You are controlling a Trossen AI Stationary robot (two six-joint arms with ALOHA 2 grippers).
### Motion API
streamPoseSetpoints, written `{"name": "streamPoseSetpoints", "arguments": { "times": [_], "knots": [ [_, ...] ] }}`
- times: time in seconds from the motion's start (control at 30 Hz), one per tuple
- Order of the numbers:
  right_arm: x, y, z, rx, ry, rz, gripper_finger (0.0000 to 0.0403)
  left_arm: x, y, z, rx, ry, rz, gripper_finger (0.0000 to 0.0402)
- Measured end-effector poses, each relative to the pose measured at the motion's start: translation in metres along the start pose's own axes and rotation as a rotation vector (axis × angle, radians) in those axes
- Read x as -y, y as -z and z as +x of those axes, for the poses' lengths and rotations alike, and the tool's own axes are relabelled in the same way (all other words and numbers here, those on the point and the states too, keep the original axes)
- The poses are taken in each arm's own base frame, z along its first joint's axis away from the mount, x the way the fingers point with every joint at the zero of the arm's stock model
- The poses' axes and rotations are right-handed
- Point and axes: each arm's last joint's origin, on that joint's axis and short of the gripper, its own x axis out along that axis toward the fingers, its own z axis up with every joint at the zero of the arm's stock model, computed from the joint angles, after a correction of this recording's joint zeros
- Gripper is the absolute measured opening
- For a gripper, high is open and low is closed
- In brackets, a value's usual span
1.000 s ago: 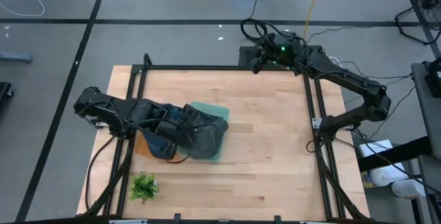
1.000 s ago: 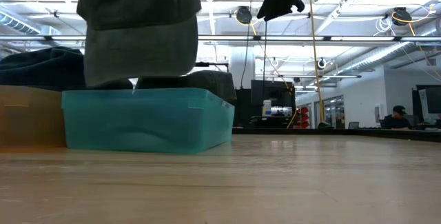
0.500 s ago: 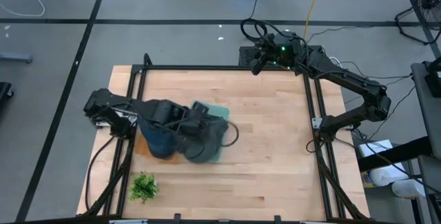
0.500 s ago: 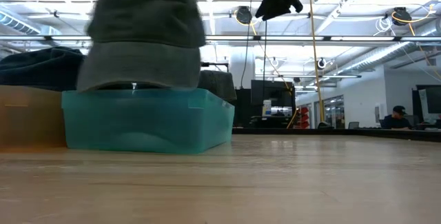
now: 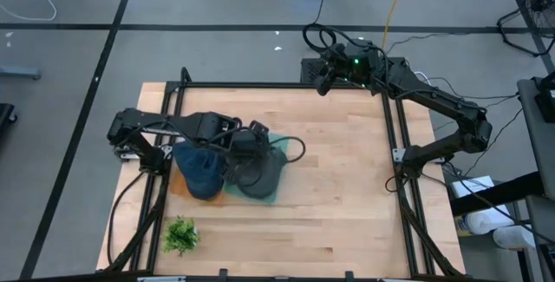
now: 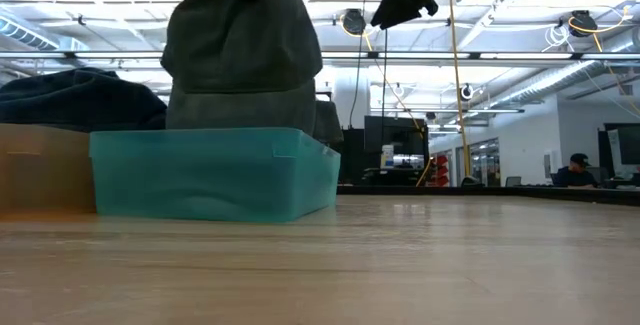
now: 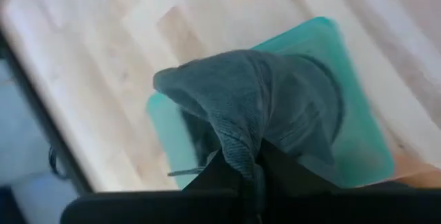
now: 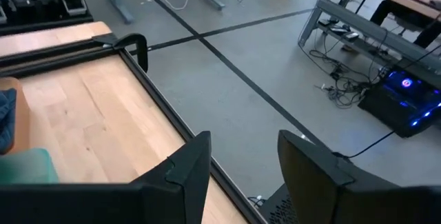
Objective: Pick & Place hat
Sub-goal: Put the black cap into the green bin
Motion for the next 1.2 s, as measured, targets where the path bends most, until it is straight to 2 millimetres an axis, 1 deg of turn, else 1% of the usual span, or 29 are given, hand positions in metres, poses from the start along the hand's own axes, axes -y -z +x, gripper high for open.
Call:
{"name": "streamPoseSetpoints", "arguments": {
  "times": [0.17,0.23,0.3,0.4,0.63,0.73,0.87,0.93,1.07,1.2],
  "knots": [
    [0.001,0.000,0.000,0.000,0.004,-0.019,0.0155,0.004,-0.004,-0.001,0.059,0.053,0.135,0.0014],
    [0.002,0.000,0.001,-0.002,0.009,-0.019,0.0155,0.003,-0.004,0.000,0.060,0.057,0.154,0.0014],
    [0.003,0.000,0.001,-0.002,0.012,-0.018,0.0155,0.000,-0.003,0.006,0.048,0.066,0.148,0.0014],
    [0.004,0.000,0.001,-0.003,0.014,-0.017,0.0155,-0.002,0.003,0.021,0.015,0.093,0.127,0.0014],
    [0.004,0.000,0.001,-0.003,0.014,-0.018,0.0155,-0.008,0.014,0.057,0.027,0.066,0.079,0.0014],
    [0.004,0.000,0.001,-0.003,0.014,-0.024,0.0155,-0.009,0.019,0.073,0.044,0.040,0.084,0.0014],
    [0.004,0.000,0.001,-0.003,0.014,-0.026,0.0155,-0.015,0.031,0.092,-0.011,-0.055,0.036,0.0014],
    [0.004,0.000,0.001,-0.003,0.014,-0.026,0.0155,-0.017,0.039,0.103,-0.026,-0.075,0.018,0.0014],
    [0.004,0.000,0.001,-0.003,0.014,-0.026,0.0155,-0.014,0.054,0.123,-0.056,-0.089,-0.006,0.0014],
    [0.004,0.000,0.001,-0.003,0.014,-0.026,0.0155,-0.006,0.067,0.142,-0.063,-0.081,-0.041,0.0014]
  ]
}}
